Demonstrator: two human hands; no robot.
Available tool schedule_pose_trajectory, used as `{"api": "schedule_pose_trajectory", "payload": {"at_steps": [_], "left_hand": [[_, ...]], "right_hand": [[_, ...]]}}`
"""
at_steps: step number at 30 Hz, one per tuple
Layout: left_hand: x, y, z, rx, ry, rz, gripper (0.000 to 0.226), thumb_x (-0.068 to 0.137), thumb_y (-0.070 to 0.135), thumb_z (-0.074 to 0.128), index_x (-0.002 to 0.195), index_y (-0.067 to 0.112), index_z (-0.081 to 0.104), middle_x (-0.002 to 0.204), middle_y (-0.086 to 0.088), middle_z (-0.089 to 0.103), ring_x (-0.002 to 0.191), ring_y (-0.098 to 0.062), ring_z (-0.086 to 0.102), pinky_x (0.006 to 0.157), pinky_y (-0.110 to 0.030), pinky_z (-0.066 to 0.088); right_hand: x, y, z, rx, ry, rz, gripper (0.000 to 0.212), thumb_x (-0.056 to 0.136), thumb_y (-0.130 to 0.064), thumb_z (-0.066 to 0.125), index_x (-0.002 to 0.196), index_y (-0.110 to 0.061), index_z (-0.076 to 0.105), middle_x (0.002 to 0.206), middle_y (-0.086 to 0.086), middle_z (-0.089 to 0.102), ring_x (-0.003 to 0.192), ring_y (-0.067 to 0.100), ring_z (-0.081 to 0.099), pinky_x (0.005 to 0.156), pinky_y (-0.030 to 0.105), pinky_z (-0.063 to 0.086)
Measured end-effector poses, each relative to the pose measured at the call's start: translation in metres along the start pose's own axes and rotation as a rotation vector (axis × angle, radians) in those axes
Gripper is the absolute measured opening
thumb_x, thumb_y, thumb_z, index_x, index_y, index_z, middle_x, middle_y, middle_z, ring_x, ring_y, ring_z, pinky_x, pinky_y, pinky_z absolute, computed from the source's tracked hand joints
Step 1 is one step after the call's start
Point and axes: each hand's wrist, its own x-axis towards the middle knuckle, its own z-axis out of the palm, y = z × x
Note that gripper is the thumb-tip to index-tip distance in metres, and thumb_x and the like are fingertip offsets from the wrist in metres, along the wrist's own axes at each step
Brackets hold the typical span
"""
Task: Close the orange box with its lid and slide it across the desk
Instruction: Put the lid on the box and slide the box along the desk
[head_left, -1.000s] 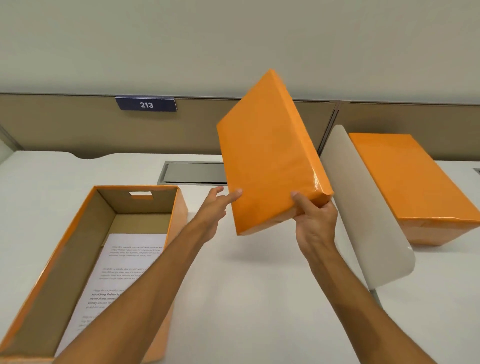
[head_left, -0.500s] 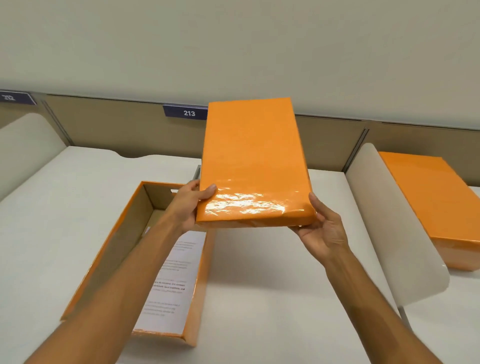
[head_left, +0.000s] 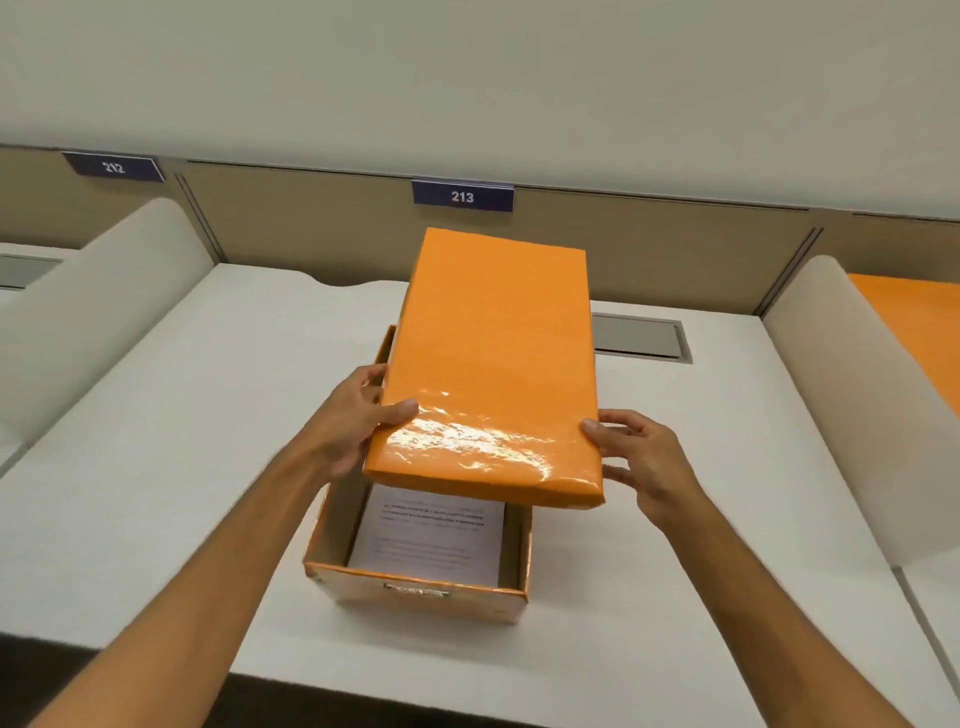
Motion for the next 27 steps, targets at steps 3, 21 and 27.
{"api": "schedule_pose_trajectory", "payload": {"at_steps": [3,21,27], "left_hand": [[-0.01,-0.015,-0.028,0.14,0.054,0.048,0.065,0.085,0.023,0.078,0.143,0.014,0.049,0.131,-0.007,0.061,0.114,-0.03,0.065,0.086,-0.038,0.058],[-0.033,-0.07,-0.071,0.198,0.06,-0.005,0.058,0.092,0.027,0.072,0.143,0.01,0.052,0.138,-0.011,0.061,0.123,-0.032,0.06,0.105,-0.05,0.05],[-0.038,-0.086,-0.073,0.197,0.094,-0.027,0.052,0.093,0.015,0.07,0.142,0.008,0.056,0.135,-0.012,0.064,0.123,-0.031,0.062,0.107,-0.05,0.049]], "right_hand": [[-0.017,0.015,0.024,-0.013,0.041,0.02,0.038,0.084,-0.027,0.081,0.118,-0.02,0.067,0.107,0.001,0.072,0.092,0.021,0.072,0.064,0.031,0.06],[-0.07,0.065,0.073,0.07,0.136,0.168,0.048,0.091,-0.018,0.076,0.136,-0.007,0.062,0.128,0.011,0.068,0.117,0.035,0.063,0.095,0.058,0.055],[-0.072,0.076,0.08,0.066,0.147,0.175,0.038,0.091,-0.011,0.073,0.129,-0.009,0.068,0.115,0.009,0.075,0.103,0.027,0.071,0.084,0.049,0.058]]}}
